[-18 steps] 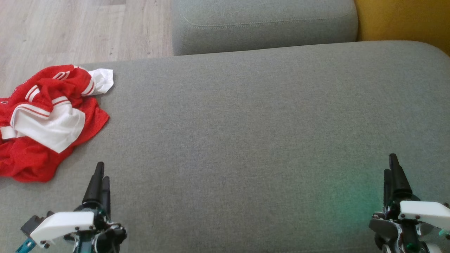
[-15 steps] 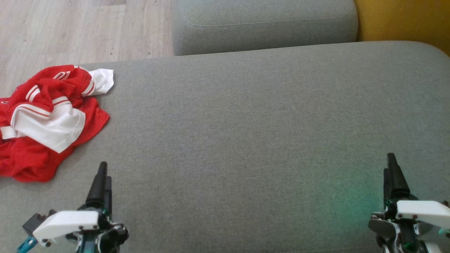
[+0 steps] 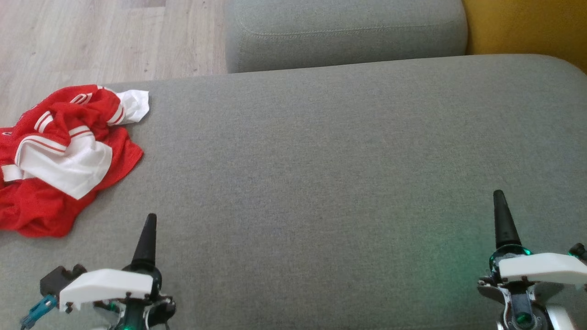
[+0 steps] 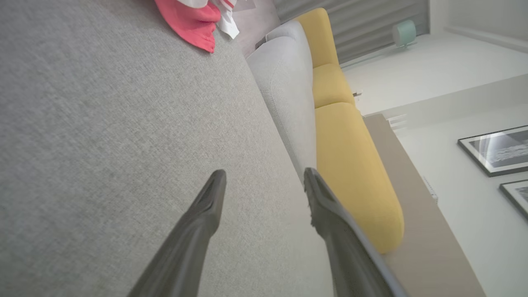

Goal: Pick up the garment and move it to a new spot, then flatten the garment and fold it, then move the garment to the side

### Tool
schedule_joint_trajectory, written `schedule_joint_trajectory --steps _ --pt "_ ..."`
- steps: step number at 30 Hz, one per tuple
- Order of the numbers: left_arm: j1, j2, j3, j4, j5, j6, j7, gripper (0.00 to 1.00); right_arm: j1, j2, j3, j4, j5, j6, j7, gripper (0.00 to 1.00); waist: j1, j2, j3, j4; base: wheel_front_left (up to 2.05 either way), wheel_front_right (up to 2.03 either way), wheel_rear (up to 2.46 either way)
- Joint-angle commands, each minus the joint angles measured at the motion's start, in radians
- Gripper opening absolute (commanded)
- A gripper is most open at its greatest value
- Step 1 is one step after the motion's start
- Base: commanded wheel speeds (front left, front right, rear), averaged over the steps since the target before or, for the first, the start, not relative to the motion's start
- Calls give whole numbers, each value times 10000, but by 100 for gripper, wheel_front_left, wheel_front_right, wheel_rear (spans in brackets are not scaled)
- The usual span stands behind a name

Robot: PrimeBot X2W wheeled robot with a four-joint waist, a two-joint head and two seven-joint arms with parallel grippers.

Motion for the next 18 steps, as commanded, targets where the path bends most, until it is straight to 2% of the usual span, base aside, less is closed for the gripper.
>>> schedule_joint_trajectory --steps 1,18 --pt "-395 160 -18 -341 428 71 -135 100 -316 -224 126 -424 -398 -2 -154 100 0 0 -2 -2 0 0 0" --pt "-360 376 -341 -85 3025 669 -633 100 -229 -464 814 -583 -2760 -3 -656 100 0 0 24 32 0 0 0"
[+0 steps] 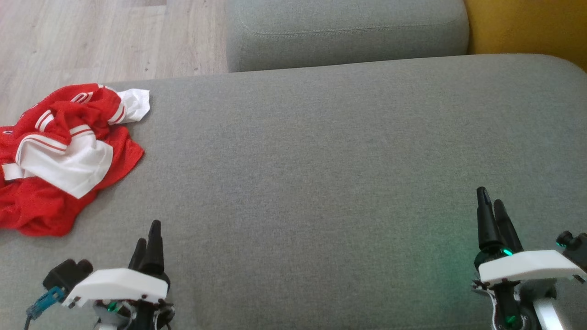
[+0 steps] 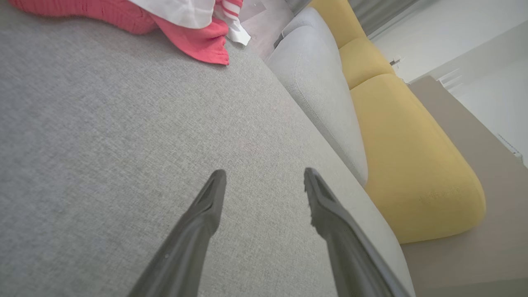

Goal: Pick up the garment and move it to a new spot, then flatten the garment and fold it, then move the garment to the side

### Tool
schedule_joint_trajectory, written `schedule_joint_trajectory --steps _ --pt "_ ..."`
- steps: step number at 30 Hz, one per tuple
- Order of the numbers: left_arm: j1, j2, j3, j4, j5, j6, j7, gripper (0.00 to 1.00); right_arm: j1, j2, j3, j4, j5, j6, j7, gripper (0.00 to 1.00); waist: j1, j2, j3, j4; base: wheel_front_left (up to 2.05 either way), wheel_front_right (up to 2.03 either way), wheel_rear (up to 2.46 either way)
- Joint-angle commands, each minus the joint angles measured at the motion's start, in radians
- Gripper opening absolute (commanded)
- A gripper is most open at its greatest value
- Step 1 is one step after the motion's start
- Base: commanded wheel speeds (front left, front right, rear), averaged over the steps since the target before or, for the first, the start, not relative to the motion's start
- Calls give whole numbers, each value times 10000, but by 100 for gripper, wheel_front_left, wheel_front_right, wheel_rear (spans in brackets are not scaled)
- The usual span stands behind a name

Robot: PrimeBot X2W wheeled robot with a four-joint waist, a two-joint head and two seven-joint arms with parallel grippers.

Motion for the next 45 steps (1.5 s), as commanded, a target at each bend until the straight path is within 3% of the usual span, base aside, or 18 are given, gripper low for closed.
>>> schedule_joint_trajectory --steps 1,45 --pt "-355 171 27 -307 359 65 -118 100 -235 -216 165 -404 -379 -3 -165 100 0 0 1 6 0 0 0" --pt "-2 188 -418 -507 5883 805 -1378 100 133 -575 661 -440 -5854 -6 -1434 100 0 0 -56 68 0 0 0"
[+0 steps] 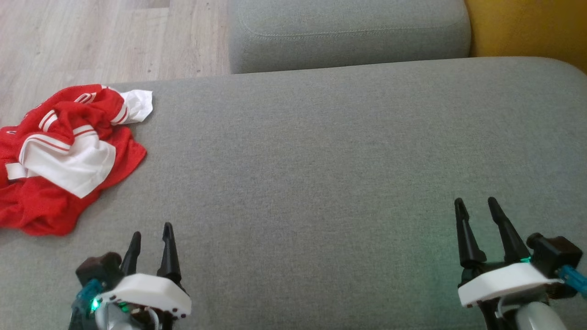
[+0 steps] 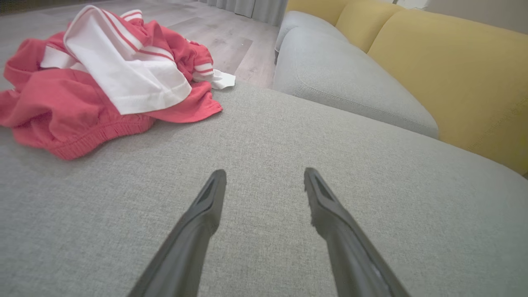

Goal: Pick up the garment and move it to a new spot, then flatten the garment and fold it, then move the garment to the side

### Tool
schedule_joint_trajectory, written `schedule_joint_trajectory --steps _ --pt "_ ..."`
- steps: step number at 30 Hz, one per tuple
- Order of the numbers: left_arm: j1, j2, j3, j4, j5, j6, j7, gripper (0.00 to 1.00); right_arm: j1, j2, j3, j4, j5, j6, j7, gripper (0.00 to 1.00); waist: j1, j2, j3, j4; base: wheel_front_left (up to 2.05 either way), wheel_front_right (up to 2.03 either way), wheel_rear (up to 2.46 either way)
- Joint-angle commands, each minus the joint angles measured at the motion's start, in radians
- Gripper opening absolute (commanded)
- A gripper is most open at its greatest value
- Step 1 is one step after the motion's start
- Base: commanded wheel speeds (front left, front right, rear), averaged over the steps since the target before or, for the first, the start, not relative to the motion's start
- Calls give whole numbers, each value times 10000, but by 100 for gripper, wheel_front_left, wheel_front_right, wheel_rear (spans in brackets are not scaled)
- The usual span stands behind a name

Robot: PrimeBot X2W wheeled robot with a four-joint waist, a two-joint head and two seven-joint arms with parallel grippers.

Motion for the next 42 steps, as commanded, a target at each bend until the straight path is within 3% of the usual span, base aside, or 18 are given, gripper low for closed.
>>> schedule_joint_trajectory --steps 1,25,42 --pt "-249 134 156 -324 426 74 -159 100 -170 -206 254 -389 -366 -6 -233 100 0 0 -1 6 0 0 0" --pt "-70 177 -97 -417 3481 405 -853 100 7 -71 74 -156 -2160 -7 -931 100 0 0 -13 48 0 0 0" --pt "-111 115 66 -333 3414 327 -853 100 -47 -83 -4 174 -1763 -7 -931 100 0 0 33 99 0 0 0"
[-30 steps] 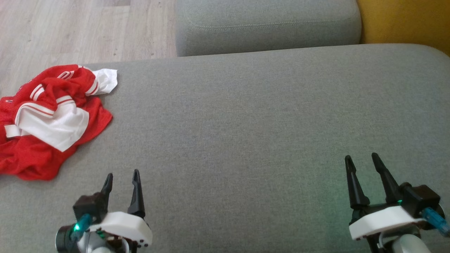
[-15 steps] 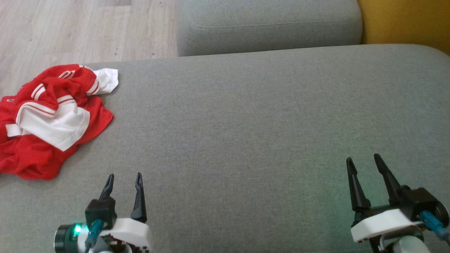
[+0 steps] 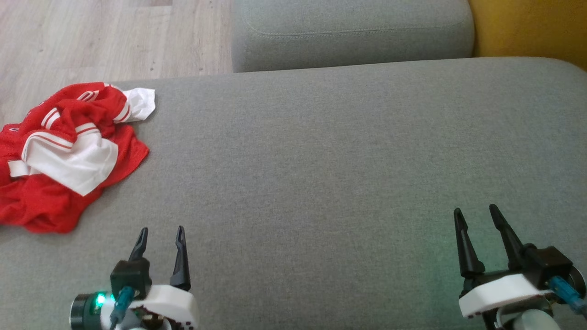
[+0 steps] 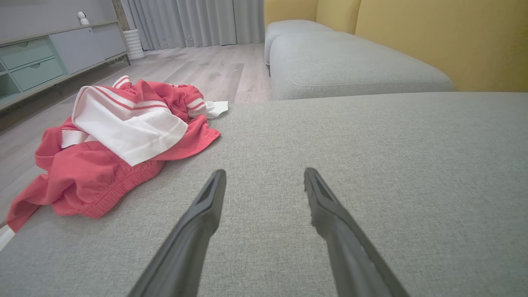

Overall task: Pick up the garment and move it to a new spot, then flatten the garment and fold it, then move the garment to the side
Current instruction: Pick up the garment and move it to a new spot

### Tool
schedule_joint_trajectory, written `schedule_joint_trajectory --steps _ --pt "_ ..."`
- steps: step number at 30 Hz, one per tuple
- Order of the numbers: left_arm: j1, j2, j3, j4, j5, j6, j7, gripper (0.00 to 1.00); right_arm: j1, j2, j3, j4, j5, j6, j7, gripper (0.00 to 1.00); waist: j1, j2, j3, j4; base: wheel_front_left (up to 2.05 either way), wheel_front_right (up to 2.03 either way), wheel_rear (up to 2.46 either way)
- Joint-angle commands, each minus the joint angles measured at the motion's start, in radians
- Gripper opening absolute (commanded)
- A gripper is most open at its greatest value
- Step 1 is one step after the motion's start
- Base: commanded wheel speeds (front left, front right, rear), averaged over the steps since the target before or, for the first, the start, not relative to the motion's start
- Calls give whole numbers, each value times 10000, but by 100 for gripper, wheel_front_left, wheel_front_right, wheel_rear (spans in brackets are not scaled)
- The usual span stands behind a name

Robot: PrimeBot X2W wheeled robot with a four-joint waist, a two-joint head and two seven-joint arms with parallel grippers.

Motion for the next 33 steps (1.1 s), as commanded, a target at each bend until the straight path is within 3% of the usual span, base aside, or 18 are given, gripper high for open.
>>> schedule_joint_trajectory --steps 1,6,14,19,27,33 --pt "-318 88 342 -294 -11 -27 -126 100 -189 -109 186 -252 65 -7 -137 100 0 0 -2 36 0 0 0" --pt "-470 47 225 -245 -11 -92 -126 100 -102 -158 250 -342 83 -7 -137 100 0 0 14 625 0 0 0" --pt "-441 -19 186 -222 -166 -70 -126 100 -70 -136 560 -410 76 -7 -137 100 0 0 29 2698 0 0 0" --pt "-160 -37 374 -287 -311 -20 -126 100 -412 -178 1145 -373 142 -7 -137 100 0 0 63 3585 0 0 0" --pt "-266 -67 543 -590 -526 -27 -126 100 -865 -383 1619 -349 231 -7 -137 100 0 0 377 3706 0 0 0" --pt "-1847 7 890 -844 -908 -122 -126 100 -1421 -1054 1800 -781 361 -7 -137 100 0 0 1581 3350 0 0 0"
